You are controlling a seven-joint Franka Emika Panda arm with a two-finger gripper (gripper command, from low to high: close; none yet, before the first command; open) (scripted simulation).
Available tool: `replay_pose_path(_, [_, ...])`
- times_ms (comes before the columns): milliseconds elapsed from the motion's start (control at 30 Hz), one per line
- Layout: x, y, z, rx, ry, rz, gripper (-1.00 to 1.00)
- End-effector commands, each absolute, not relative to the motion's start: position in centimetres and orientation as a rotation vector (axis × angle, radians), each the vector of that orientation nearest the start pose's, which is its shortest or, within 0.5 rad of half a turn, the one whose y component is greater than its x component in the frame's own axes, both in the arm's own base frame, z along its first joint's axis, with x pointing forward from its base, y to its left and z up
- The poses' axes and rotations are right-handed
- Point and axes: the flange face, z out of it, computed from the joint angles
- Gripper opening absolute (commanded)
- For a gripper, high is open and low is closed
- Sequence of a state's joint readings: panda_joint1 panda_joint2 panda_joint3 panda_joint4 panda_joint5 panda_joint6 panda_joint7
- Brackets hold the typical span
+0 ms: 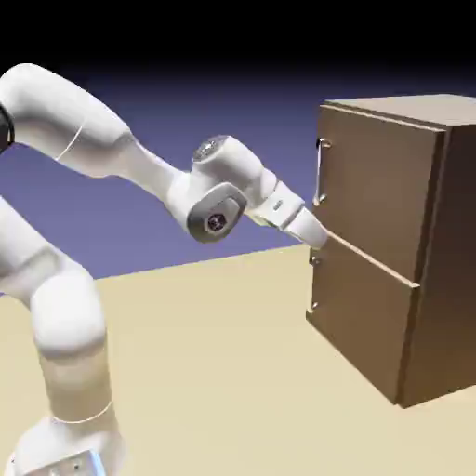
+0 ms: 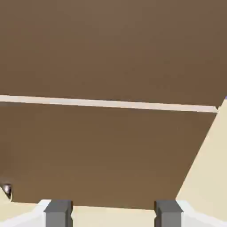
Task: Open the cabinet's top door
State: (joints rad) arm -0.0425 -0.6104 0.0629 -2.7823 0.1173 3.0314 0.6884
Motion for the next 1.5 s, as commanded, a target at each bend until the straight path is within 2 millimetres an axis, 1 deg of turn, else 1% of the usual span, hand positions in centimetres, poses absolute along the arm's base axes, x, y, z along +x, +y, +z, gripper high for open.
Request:
replay_pose_path(0, [38.7,-0.1,49.6,-2.385,0.993,-1.131,0.0])
replay_pose_path(200, [37.6,-0.2,55.3,-2.229,1.038,-1.268,0.0])
replay_pose_path(400, [36.0,0.8,60.0,-2.084,1.049,-1.391,0.0])
replay_pose_path(600, [34.4,3.0,63.5,-1.958,1.03,-1.5,0.0])
replay_pose_path(767, [33.5,5.5,65.2,-1.871,0.998,-1.579,0.0])
replay_pose_path(867, [33.2,7.3,65.7,-1.828,0.973,-1.621,0.0])
replay_pose_path(967, [33.2,9.3,65.7,-1.792,0.945,-1.658,0.0])
replay_pose_path(1133, [33.8,12.6,64.8,-1.748,0.896,-1.711,0.0])
replay_pose_path(1300, [35.2,15.8,62.6,-1.723,0.848,-1.75,0.0])
replay_pose_path(1467, [37.5,18.5,59.1,-1.716,0.809,-1.777,0.0])
